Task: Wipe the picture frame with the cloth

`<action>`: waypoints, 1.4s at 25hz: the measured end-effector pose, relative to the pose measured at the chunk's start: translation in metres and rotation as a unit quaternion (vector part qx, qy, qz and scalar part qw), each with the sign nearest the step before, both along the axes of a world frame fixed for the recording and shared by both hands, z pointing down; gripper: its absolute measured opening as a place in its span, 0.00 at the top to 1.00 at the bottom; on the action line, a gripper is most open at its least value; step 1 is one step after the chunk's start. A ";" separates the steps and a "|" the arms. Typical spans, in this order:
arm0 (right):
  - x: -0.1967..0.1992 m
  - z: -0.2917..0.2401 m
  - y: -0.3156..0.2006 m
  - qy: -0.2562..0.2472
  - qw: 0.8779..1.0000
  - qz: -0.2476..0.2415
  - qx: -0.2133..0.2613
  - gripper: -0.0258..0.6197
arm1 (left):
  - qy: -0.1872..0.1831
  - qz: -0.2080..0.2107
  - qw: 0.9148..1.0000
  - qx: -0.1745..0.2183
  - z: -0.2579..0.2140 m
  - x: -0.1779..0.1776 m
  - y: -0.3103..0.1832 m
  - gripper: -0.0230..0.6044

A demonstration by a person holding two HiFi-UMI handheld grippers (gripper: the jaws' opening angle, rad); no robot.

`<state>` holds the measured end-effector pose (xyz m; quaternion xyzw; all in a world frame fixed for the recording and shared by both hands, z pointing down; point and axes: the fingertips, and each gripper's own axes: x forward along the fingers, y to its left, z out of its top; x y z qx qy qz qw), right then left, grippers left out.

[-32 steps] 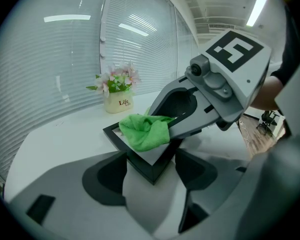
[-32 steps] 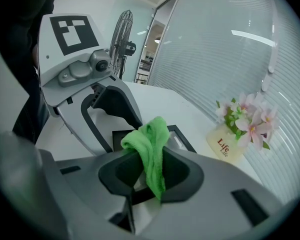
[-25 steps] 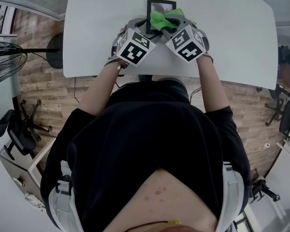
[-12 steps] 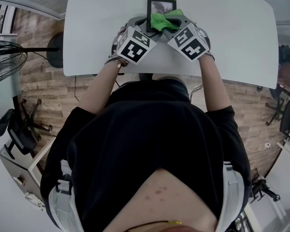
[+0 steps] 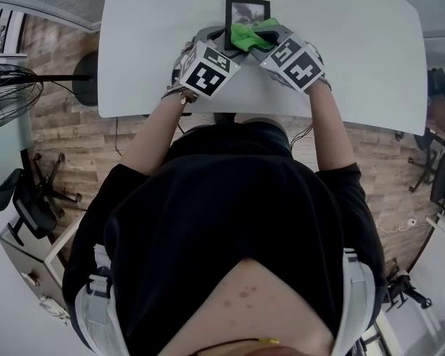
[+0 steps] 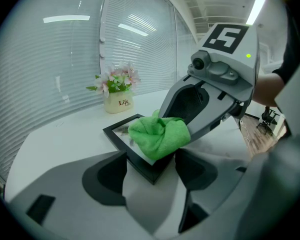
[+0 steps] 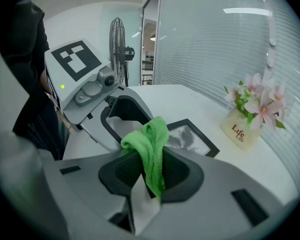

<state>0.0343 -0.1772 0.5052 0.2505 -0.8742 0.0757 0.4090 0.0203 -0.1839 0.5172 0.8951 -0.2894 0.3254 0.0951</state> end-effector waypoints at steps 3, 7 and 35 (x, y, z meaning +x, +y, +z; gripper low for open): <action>0.000 -0.001 0.000 -0.006 1.000 0.002 -0.014 0.81 | 0.000 0.001 1.000 0.001 0.000 0.000 -0.001 0.46; 0.000 -0.003 0.003 -0.013 1.000 0.008 -0.025 0.81 | 0.000 0.001 1.000 0.001 -0.001 0.001 -0.001 0.46; -0.009 -0.041 -0.108 0.068 0.988 0.026 0.139 0.80 | -0.013 -0.010 1.000 0.012 -0.001 -0.013 -0.002 0.46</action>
